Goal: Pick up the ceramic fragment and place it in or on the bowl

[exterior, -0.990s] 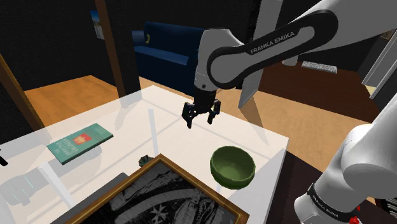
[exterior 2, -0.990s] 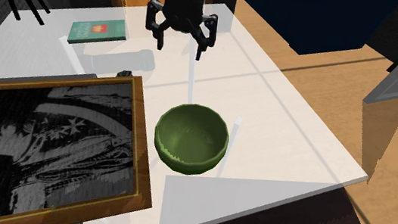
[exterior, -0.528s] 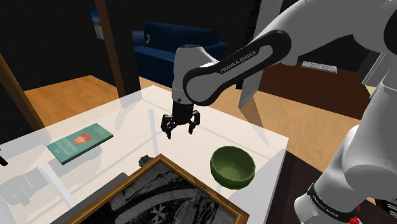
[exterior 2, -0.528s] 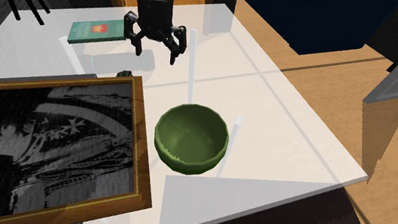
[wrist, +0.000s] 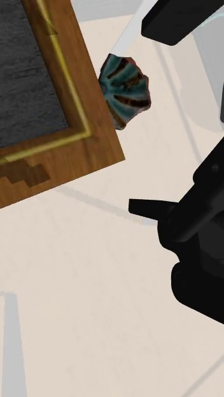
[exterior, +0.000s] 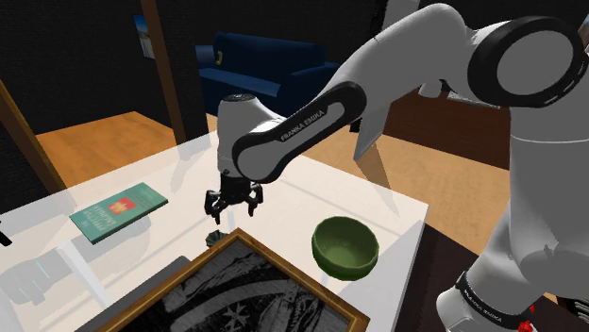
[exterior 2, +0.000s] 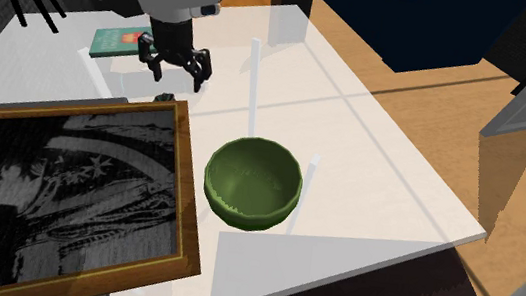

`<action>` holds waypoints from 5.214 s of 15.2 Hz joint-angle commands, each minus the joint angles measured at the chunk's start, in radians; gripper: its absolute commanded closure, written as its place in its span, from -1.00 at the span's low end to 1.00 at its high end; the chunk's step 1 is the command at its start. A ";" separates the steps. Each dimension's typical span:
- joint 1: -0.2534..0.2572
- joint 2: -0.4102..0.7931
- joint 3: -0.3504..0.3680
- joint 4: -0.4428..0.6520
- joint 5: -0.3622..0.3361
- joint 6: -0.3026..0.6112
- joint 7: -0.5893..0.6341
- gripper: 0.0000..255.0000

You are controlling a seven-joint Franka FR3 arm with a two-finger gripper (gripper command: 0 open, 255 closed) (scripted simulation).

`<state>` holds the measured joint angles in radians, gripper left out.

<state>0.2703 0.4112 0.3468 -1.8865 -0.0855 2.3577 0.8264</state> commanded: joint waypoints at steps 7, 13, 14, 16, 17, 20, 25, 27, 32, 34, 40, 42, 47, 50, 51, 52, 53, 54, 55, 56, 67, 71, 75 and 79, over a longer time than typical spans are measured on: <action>0.083 0.207 -0.031 0.197 -0.064 0.009 0.064 -1.00; 0.095 0.252 -0.042 0.205 -0.077 0.046 0.072 -1.00; 0.095 0.252 -0.042 0.205 -0.077 0.046 0.072 -1.00; 0.095 0.252 -0.042 0.205 -0.077 0.046 0.072 -1.00; 0.095 0.252 -0.042 0.205 -0.077 0.046 0.072 -1.00; 0.095 0.251 -0.042 0.205 -0.077 0.046 0.072 1.00; 0.094 0.251 -0.042 0.204 -0.077 0.047 0.072 1.00; 0.094 0.251 -0.042 0.204 -0.077 0.047 0.072 1.00; 0.090 0.226 -0.035 0.206 -0.069 0.019 0.069 1.00; 0.087 0.209 -0.031 0.208 -0.064 0.001 0.067 1.00; 0.079 0.162 -0.019 0.220 -0.049 -0.056 0.061 1.00; 0.077 0.148 -0.016 0.226 -0.045 -0.076 0.059 1.00; 0.071 0.115 -0.008 0.244 -0.033 -0.127 0.055 1.00; 0.069 0.096 -0.004 0.258 -0.026 -0.159 0.052 1.00; 0.068 0.091 -0.002 0.263 -0.024 -0.170 0.052 1.00; 0.068 0.085 -0.001 0.269 -0.022 -0.180 0.051 1.00; 0.067 0.080 0.000 0.275 -0.020 -0.191 0.050 1.00; 0.066 0.074 0.001 0.281 -0.018 -0.202 0.049 1.00; 0.066 0.069 0.003 0.287 -0.017 -0.213 0.049 1.00; 0.066 0.064 0.004 0.293 -0.015 -0.224 0.048 1.00; -0.002 -0.172 0.030 0.028 0.070 -0.186 -0.005 1.00; -0.037 -0.335 0.035 -0.176 0.145 -0.136 -0.065 1.00; -0.050 -0.498 0.026 -0.358 0.225 -0.111 -0.135 1.00; -0.043 -0.662 0.000 -0.524 0.297 -0.109 -0.204 1.00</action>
<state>0.2241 -0.2111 0.3524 -2.3662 0.1937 2.2444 0.6391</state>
